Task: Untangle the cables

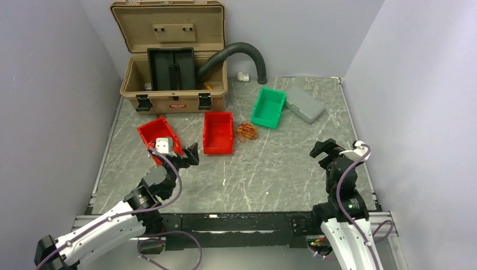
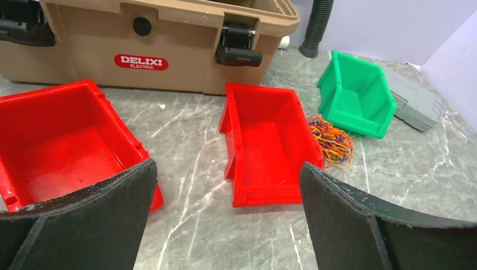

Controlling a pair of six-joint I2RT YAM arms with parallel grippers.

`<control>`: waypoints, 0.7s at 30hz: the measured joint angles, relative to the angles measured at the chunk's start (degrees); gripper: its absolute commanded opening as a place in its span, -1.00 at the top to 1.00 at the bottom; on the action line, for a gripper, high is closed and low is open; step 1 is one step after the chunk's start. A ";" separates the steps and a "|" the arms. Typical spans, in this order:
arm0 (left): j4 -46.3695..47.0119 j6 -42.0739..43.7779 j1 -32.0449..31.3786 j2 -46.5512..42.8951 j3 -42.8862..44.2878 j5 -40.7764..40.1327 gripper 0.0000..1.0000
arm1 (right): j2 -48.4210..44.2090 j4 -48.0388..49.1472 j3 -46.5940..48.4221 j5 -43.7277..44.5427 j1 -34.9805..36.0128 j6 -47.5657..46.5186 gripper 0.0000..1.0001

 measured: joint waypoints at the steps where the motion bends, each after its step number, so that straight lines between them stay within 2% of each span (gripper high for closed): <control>1: -0.98 -0.02 -0.04 -0.68 0.00 0.13 -0.97 | 0.42 0.00 0.00 -0.02 0.00 0.02 -0.97; 4: -2.69 0.46 -0.04 -4.44 -1.22 2.38 -0.98 | 3.23 0.00 0.15 0.17 -0.02 0.00 -0.96; 8: 0.35 3.98 -0.09 -9.03 -6.29 11.96 -0.98 | 8.35 0.94 0.26 -2.10 -0.02 -1.44 -0.83; 11: 1.51 6.58 -0.15 -6.56 -8.76 19.69 -0.98 | 16.00 4.35 1.05 -9.55 0.00 -3.56 -0.79; 16: 1.99 8.96 -0.20 1.33 -7.67 26.99 -0.92 | 30.56 14.01 1.86 -22.67 1.53 -5.77 -0.78; 21: 2.43 10.12 -0.20 3.89 -7.19 31.01 -0.96 | 45.62 21.57 5.31 -27.82 8.87 -8.35 -0.73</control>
